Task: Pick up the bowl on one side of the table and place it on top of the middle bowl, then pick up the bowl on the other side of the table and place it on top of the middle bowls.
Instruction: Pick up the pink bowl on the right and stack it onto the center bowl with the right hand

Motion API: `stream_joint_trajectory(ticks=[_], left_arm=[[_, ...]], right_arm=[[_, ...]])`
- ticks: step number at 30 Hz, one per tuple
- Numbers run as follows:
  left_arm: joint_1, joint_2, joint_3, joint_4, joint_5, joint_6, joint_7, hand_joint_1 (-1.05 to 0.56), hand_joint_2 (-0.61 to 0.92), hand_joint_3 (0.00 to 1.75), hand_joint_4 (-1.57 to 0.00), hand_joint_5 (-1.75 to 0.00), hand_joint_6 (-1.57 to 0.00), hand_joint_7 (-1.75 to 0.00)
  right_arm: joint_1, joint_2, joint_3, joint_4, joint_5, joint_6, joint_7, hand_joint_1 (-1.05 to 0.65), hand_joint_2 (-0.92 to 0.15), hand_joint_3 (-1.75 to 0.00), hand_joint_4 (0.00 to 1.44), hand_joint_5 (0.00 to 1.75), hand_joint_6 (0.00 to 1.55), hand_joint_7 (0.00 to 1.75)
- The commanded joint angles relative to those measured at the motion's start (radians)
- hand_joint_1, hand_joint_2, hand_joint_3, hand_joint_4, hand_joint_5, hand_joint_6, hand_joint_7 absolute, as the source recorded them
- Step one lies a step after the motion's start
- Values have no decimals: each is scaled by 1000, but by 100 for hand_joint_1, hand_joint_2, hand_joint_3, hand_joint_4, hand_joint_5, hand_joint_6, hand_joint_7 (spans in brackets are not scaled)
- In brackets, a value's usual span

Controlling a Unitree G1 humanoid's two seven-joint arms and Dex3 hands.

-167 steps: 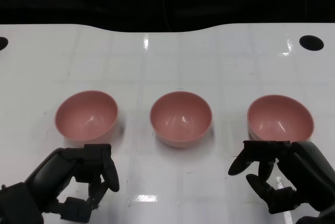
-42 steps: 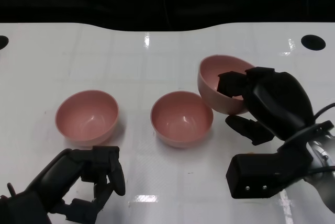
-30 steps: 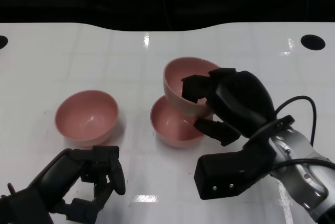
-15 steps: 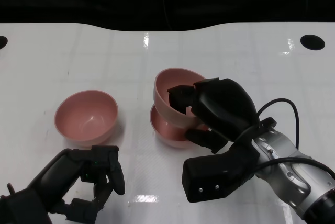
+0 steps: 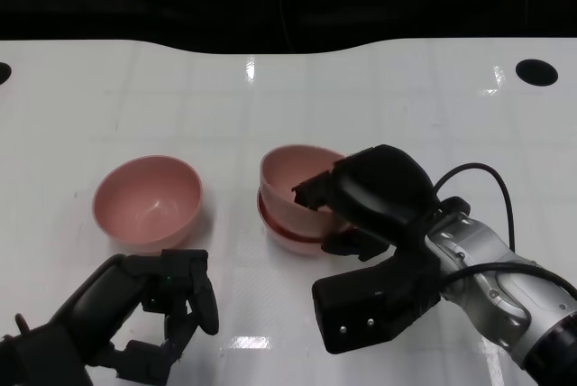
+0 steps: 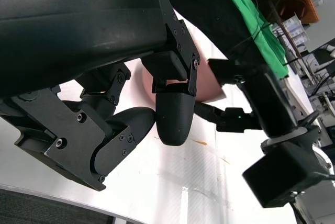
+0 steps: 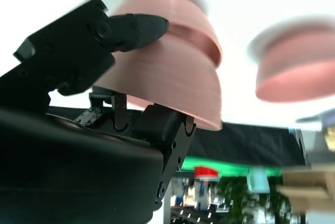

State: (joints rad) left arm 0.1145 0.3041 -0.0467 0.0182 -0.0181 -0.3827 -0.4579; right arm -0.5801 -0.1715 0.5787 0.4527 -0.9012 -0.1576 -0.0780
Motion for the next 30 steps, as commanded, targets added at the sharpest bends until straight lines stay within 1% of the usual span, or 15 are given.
stream_joint_trajectory(ticks=[1, 3, 4, 5, 9, 12, 16, 19, 22, 24, 26, 30], left_arm=[[10, 4, -1, -16, 2, 8, 11, -13, 43, 135, -83, -175, -75, -153], [11, 3, -2, -25, 5, 12, 12, -14, 43, 135, -83, -175, -75, -153], [11, 3, -2, -29, 5, 14, 12, -13, 42, 136, -84, -175, -75, -153], [11, 3, -2, -31, 4, 15, 12, -13, 42, 136, -84, -175, -75, -153], [11, 3, -3, -27, 10, 1, 12, -13, 41, 137, -84, -175, -75, -153], [12, 4, -5, -36, 18, 3, 15, -13, 40, 138, -84, -175, -75, -152], [12, 5, -6, -28, 24, -15, 18, -12, 40, 138, -83, -174, -76, -152], [12, 5, -7, -31, 20, -13, 17, -12, 40, 139, -83, -175, -75, -153], [9, 4, -8, -26, 16, -16, 15, -12, 39, 140, -83, -175, -75, -154], [6, 8, -10, -24, 26, -19, 18, -13, 39, 141, -83, -175, -74, -154], [4, 7, -9, -17, 24, -25, 18, -12, 38, 141, -83, -175, -74, -154], [3, 6, -9, -13, 21, -29, 18, -11, 38, 141, -84, -175, -74, -154]], right_arm=[[-30, -25, 23, 10, -26, 17, 35, -50, -92, -17, 72, 75, 87, 4], [-34, -24, 34, 19, -34, 25, 47, -53, -92, -19, 69, 66, 84, 2], [-35, -23, 37, 24, -36, 27, 54, -55, -92, -20, 70, 57, 80, 1], [-35, -23, 38, 26, -36, 29, 58, -55, -92, -21, 70, 53, 78, 1], [-32, -23, 49, 47, -42, 21, 32, -57, -92, -19, 73, 48, 79, 2], [-28, -23, 56, 47, -48, 32, 42, -58, -92, -21, 72, 46, 78, 1], [-24, -22, 60, 39, -48, 43, 57, -59, -92, -21, 65, 40, 71, 0], [-20, -21, 63, 34, -45, 46, 66, -59, -92, -22, 64, 37, 68, 0], [-12, -20, 64, 26, -41, 55, 83, -62, -92, -22, 58, 33, 62, 0], [-6, -19, 63, 21, -39, 60, 86, -65, -92, -23, 48, 27, 52, 0], [2, -21, 56, 7, -34, 63, 84, -67, -92, -25, 42, 24, 44, 0], [6, -22, 55, -3, -32, 67, 84, -69, -92, -26, 40, 23, 40, 0]])
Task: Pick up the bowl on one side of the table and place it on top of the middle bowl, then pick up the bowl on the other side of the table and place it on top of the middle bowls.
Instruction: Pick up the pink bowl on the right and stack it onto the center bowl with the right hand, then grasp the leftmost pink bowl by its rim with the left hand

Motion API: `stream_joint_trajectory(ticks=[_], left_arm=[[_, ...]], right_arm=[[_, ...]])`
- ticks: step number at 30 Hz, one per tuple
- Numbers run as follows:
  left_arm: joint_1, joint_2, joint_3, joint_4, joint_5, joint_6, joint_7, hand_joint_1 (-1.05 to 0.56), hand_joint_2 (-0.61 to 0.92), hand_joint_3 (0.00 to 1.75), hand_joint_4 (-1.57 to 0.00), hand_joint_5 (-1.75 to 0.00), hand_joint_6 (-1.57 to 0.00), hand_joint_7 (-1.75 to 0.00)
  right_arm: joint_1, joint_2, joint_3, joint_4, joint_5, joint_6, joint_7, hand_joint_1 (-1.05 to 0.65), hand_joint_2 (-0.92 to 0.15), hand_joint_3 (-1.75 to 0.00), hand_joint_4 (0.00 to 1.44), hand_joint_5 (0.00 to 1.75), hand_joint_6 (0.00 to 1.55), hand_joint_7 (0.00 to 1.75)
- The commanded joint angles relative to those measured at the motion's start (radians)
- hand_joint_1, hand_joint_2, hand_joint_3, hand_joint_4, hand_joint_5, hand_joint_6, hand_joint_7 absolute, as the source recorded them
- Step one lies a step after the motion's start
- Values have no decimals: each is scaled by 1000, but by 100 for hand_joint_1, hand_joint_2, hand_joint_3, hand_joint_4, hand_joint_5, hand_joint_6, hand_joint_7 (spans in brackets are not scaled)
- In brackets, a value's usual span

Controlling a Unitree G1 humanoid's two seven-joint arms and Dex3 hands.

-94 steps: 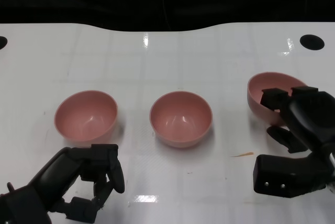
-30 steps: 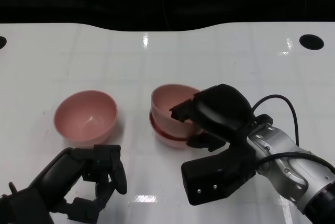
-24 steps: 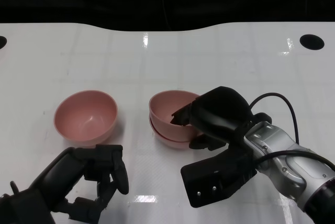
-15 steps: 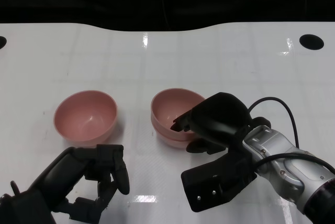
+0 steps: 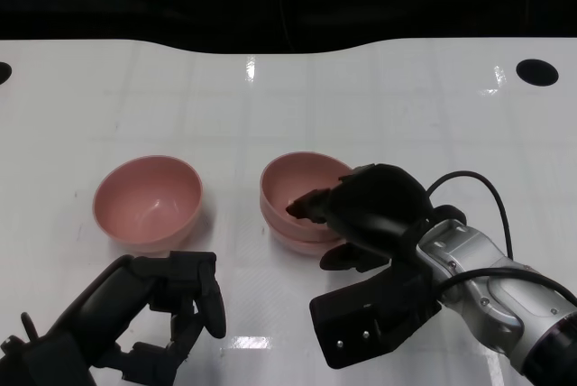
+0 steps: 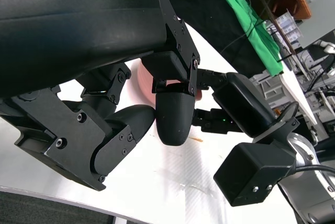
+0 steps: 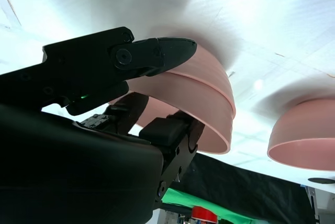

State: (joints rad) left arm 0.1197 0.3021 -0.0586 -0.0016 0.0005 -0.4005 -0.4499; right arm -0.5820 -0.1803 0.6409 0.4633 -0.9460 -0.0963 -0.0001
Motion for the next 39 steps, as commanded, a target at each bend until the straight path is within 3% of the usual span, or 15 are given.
stream_joint_trajectory(ticks=[1, 5, 16, 17, 21, 23, 29, 32, 36, 39], left_arm=[[-2, 9, 4, 9, -2, -8, 8, -11, 38, 142, -84, -175, -75, -154], [-2, 11, 7, 10, -7, -7, 7, -13, 39, 139, -84, -174, -75, -153], [-5, 15, 13, 34, -15, -14, 2, -13, 40, 139, -84, -175, -75, -152], [-6, 15, 13, 35, -15, -14, 2, -13, 41, 138, -84, -174, -75, -152], [-5, 14, 14, 29, -14, -6, 5, -13, 42, 136, -84, -174, -75, -152], [-5, 13, 13, 28, -14, -7, 5, -12, 42, 135, -84, -173, -76, -151], [-6, 7, 13, 29, -12, -18, 11, -12, 41, 137, -86, -173, -76, -151], [-8, 7, 16, 39, -11, -28, 11, -11, 41, 138, -86, -174, -76, -151], [-9, 13, 24, 63, -28, -45, -2, -13, 42, 137, -86, -174, -76, -150], [-6, 13, 31, 91, -33, -79, 0, -12, 42, 135, -86, -174, -75, -149]], right_arm=[[19, -13, -22, -34, 19, 8, -20, -69, -92, -26, 40, 23, 40, 0], [48, -12, -57, -85, 34, 16, -75, -75, -92, -22, 31, 20, 27, 0], [172, -51, -152, -274, 129, 2, -56, -75, -92, -16, 31, 26, 28, 1], [186, -56, -160, -288, 136, -5, -60, -73, -92, -14, 29, 30, 28, 1], [243, -91, -190, -336, 155, -62, -102, -68, -92, -10, 4, 87, 31, 2], [276, -109, -210, -364, 167, -93, -118, -67, -92, -9, 2, 92, 32, 3], [381, -155, -272, -447, 211, -178, -147, -59, -92, -7, 6, 96, 37, 6], [456, -182, -311, -498, 244, -240, -165, -49, -91, -6, 14, 102, 49, 13], [523, -176, -345, -519, 275, -299, -197, -40, -89, -3, 24, 107, 58, 19], [581, -173, -375, -542, 303, -338, -220, -29, -87, -1, 40, 111, 70, 29]])
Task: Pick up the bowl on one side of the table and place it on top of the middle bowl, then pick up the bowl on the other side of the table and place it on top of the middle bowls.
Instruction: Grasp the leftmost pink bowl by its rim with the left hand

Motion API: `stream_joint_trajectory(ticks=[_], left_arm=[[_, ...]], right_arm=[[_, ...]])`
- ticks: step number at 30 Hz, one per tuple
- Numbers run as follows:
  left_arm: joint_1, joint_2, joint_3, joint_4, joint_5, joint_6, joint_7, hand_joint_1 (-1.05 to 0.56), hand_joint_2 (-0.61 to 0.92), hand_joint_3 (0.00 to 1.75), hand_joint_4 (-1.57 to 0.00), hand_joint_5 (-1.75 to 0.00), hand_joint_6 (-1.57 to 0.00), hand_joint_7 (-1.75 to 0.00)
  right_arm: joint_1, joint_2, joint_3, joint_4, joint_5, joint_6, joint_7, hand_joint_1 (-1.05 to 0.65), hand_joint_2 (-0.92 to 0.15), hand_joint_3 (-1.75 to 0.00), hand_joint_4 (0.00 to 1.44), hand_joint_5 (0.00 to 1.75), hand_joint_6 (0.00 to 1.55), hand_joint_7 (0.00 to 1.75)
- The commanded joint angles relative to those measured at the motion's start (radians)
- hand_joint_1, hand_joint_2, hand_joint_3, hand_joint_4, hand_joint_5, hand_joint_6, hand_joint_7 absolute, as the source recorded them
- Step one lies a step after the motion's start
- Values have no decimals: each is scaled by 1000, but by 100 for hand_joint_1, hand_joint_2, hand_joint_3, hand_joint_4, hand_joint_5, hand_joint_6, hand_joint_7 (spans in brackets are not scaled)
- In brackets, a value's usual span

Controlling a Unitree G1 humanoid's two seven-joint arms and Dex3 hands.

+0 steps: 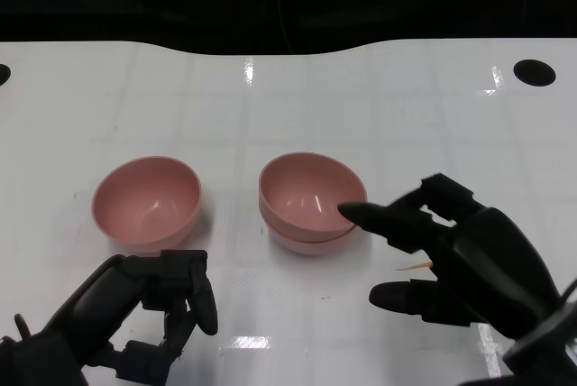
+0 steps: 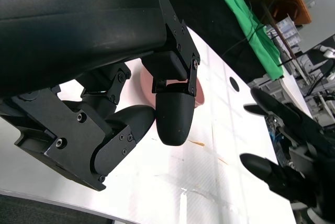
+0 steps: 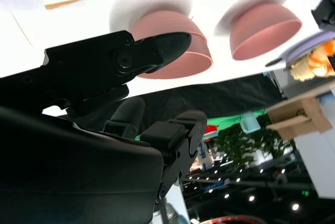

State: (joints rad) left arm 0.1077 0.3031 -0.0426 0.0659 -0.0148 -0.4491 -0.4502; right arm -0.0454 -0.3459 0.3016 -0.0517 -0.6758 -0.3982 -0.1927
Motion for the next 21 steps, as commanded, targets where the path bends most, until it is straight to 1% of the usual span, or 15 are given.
stream_joint_trajectory(ticks=[1, 4, 8, 9, 10, 11, 12, 13, 14, 16, 17, 19, 20, 21], left_arm=[[6, 11, 17, 29, -16, -37, 4, -13, 43, 135, -86, -174, -75, -150], [1, 12, 22, 32, -20, -30, 5, -15, 45, 131, -86, -172, -74, -149], [6, 15, 32, 24, -21, -19, 12, -13, 47, 127, -85, -168, -75, -145], [7, 14, 33, 23, -19, -20, 14, -13, 48, 126, -85, -167, -75, -143], [8, 15, 35, 19, -13, -20, 19, -12, 48, 125, -85, -167, -76, -143], [8, 15, 37, 16, -10, -18, 21, -14, 49, 123, -83, -167, -76, -140], [10, 13, 39, 9, -14, -9, 22, -14, 51, 117, -82, -166, -77, -136], [12, 11, 42, -4, -18, 7, 25, -15, 54, 112, -80, -164, -78, -131], [16, 7, 45, -21, -25, 28, 29, -14, 56, 107, -78, -161, -80, -125], [20, 2, 52, -44, -43, 51, 29, -13, 59, 100, -75, -155, -81, -118], [20, 0, 54, -47, -52, 53, 27, -12, 61, 95, -74, -148, -81, -113], [12, 1, 63, -58, -55, 62, 35, -14, 64, 89, -74, -140, -81, -107], [7, 1, 68, -70, -59, 78, 38, -14, 68, 81, -76, -129, -81, -97], [3, 1, 71, -79, -63, 91, 39, -14, 70, 78, -76, -122, -82, -91]], right_arm=[[60, -13, -48, -31, 41, -55, -33, -25, -87, -2, 49, 113, 76, 35], [87, -28, -82, -33, 55, -98, -39, -19, -88, -3, 63, 116, 84, 48], [104, -36, -109, -12, 60, -148, -44, -13, -88, -5, 76, 119, 92, 56], [106, -35, -114, -7, 62, -159, -44, -11, -86, -10, 78, 120, 92, 60], [105, -37, -120, 7, 63, -180, -51, -10, -70, -40, 80, 121, 91, 65], [103, -38, -125, 21, 63, -199, -58, -6, -49, -82, 84, 121, 92, 72], [99, -40, -129, 37, 63, -217, -65, -4, -40, -100, 87, 123, 93, 76], [95, -40, -134, 53, 62, -232, -73, -3, -35, -111, 89, 124, 94, 80], [92, -40, -136, 68, 60, -246, -79, -2, -28, -127, 90, 130, 94, 89], [85, -36, -140, 91, 59, -263, -85, -2, -23, -141, 91, 139, 92, 103], [83, -34, -142, 98, 59, -268, -85, -2, -22, -146, 91, 146, 91, 111], [75, -23, -143, 108, 60, -260, -78, -2, -20, -151, 92, 153, 90, 118], [68, -17, -143, 118, 60, -261, -81, -3, -19, -157, 94, 159, 91, 125], [63, -13, -144, 126, 60, -263, -84, -3, -18, -159, 95, 162, 91, 129]])
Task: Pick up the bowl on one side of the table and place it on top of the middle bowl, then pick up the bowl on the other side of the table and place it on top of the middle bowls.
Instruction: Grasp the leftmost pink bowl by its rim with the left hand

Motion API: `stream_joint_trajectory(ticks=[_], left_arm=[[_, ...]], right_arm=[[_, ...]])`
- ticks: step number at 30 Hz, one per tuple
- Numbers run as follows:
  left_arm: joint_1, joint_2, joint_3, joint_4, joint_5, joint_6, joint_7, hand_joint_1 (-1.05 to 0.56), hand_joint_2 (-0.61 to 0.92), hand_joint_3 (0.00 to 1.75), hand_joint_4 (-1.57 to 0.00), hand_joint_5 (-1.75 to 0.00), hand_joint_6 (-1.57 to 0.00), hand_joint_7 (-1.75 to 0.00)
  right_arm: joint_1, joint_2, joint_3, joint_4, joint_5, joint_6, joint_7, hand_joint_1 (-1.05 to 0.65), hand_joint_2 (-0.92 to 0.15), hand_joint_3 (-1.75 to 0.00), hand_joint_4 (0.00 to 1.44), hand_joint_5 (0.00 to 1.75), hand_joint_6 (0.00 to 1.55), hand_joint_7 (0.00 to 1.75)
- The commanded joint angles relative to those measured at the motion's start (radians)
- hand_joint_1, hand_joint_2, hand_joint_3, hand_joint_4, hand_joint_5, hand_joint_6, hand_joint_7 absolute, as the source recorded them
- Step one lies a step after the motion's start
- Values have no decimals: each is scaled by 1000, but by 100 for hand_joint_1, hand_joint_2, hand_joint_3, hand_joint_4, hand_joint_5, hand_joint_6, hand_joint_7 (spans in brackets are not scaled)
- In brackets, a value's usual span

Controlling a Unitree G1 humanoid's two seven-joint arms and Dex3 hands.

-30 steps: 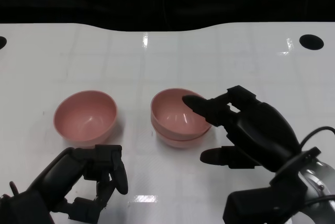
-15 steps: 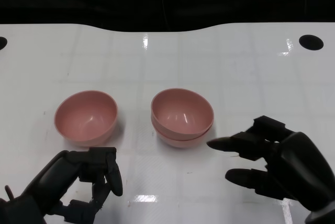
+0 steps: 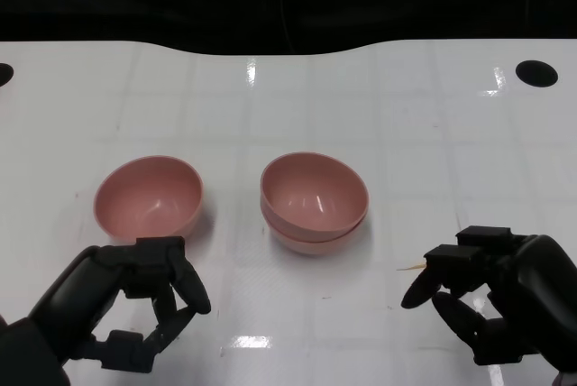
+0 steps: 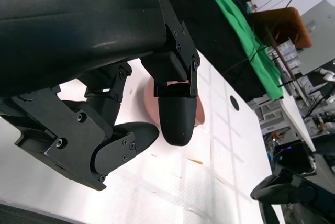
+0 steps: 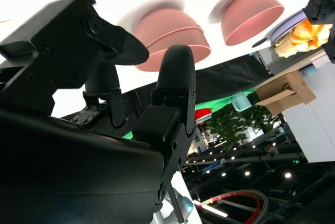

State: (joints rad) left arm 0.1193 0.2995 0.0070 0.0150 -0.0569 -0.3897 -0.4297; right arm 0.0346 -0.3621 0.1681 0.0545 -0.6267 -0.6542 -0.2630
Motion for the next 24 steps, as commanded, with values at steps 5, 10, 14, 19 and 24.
stream_joint_trajectory(ticks=[5, 10, 14, 19, 24], left_arm=[[-18, 36, 50, -93, -12, 88, 21, -18, 86, 40, -67, -95, -81, -44], [-41, 86, 78, -158, 143, 110, 87, -28, 92, 16, -62, -67, -76, -10], [-42, 110, 87, -217, 235, 119, 126, -22, 92, 10, -65, -52, -72, -2], [-53, 150, 98, -276, 364, 166, 156, -33, 91, 3, -57, -42, -60, 0], [-76, 191, 76, -311, 539, 218, 177, -42, 92, 1, -49, -32, -53, 0]], right_arm=[[-29, 16, -13, 38, 18, 6, -13, -8, -14, -167, 99, 173, 89, 148], [-29, 22, -15, 35, 11, 22, -14, -7, -11, -169, 102, 175, 86, 156], [-14, 19, -19, 17, 17, 40, 2, -7, -12, -168, 101, 175, 85, 157], [-9, 16, -16, 5, 20, 53, 19, -6, -13, -165, 100, 175, 83, 157], [-2, 15, -17, -2, 18, 58, 30, -7, -14, -163, 99, 175, 83, 157]])
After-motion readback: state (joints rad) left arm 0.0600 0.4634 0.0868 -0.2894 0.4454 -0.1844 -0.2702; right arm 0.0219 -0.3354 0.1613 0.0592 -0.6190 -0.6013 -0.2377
